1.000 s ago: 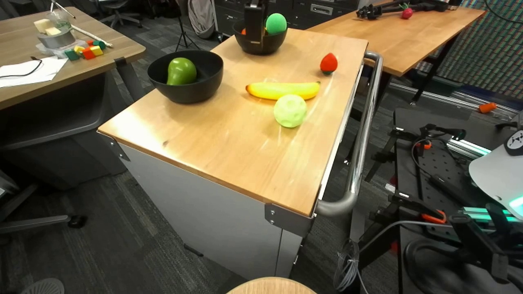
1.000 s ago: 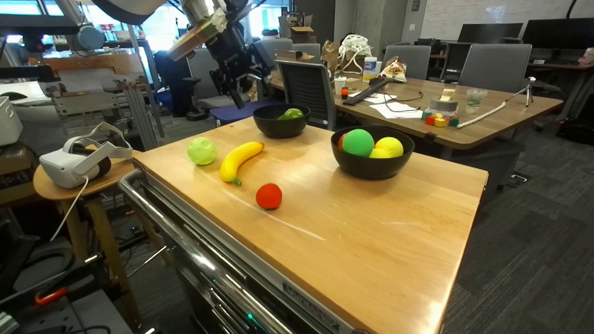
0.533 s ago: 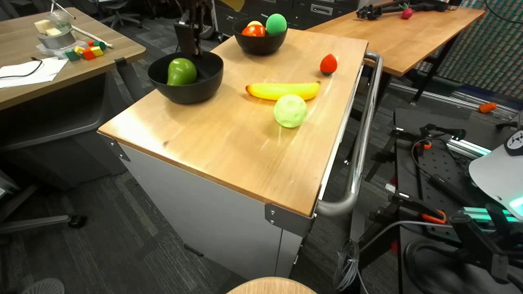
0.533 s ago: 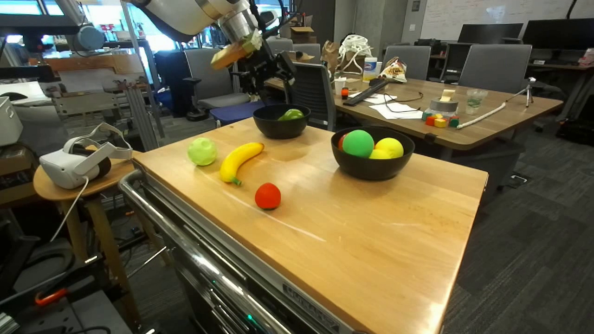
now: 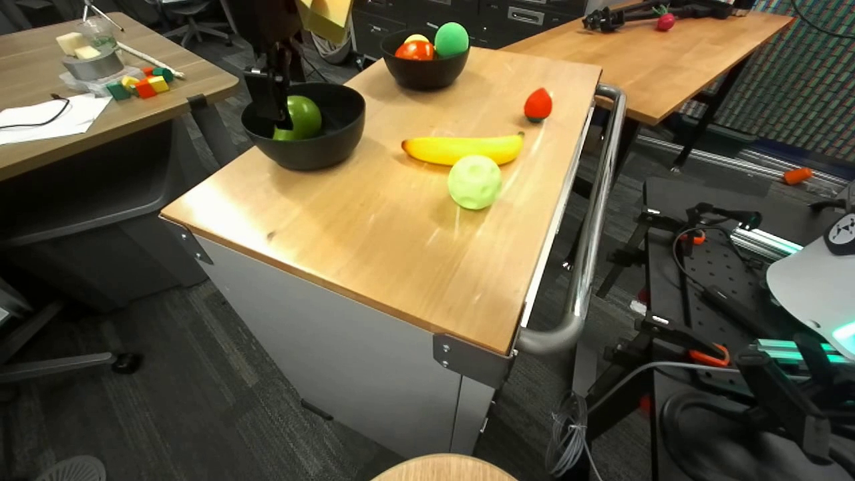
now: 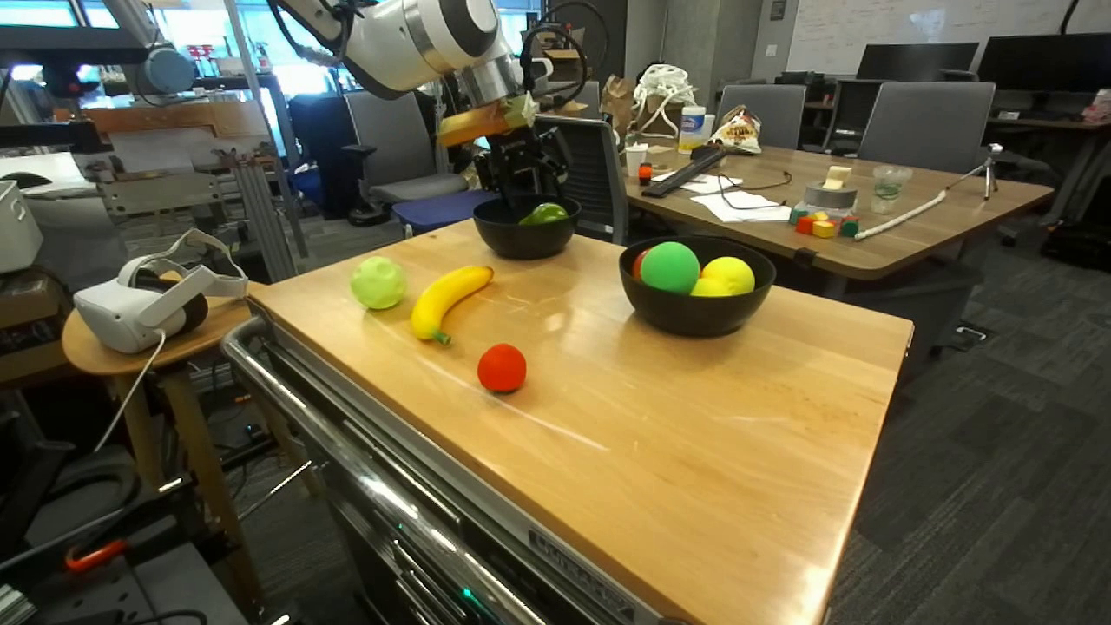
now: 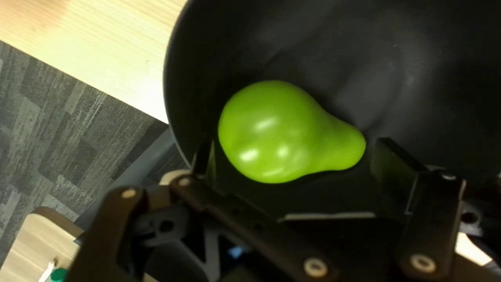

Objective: Take the fruits out of the left and right bowl respectively and put them on the table

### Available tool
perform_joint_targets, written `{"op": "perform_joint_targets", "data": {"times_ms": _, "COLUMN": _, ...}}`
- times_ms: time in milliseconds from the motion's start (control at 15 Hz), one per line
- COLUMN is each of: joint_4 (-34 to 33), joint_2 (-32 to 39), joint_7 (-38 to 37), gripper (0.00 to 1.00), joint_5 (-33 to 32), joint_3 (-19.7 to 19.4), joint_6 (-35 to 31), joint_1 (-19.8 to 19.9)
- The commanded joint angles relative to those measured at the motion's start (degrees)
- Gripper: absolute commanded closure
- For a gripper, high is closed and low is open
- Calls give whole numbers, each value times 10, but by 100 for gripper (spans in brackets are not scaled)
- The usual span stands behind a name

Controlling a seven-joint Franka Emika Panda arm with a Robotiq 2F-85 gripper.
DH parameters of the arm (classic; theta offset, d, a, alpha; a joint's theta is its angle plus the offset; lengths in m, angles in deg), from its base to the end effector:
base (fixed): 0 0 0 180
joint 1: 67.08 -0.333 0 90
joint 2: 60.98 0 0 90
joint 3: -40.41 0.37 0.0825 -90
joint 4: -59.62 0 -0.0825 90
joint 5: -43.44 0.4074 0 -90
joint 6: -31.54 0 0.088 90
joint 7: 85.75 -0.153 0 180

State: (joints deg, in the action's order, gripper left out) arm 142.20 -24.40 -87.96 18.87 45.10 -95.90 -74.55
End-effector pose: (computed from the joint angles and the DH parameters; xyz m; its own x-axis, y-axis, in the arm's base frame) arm 0.7850 0.1277 0.3210 0.9098 0.3968 0.1219 0.3438 -0.8849 0.3142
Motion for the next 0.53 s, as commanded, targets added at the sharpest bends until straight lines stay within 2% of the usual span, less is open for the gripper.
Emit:
{"op": "perform_joint_targets", "data": {"times_ms": 0, "joint_4": -88, "joint_2": 53, "joint_7": 38, "gripper": 0, "joint_5": 39, "joint_3": -14, "joint_6": 36, "joint_1": -12}}
{"op": "perform_joint_targets", "data": {"times_ms": 467, "joint_4": -110, "joint_2": 80, "joint_7": 68, "gripper": 0, "joint_5": 66, "joint_3": -12, "joint_6": 81, "joint_1": -11}}
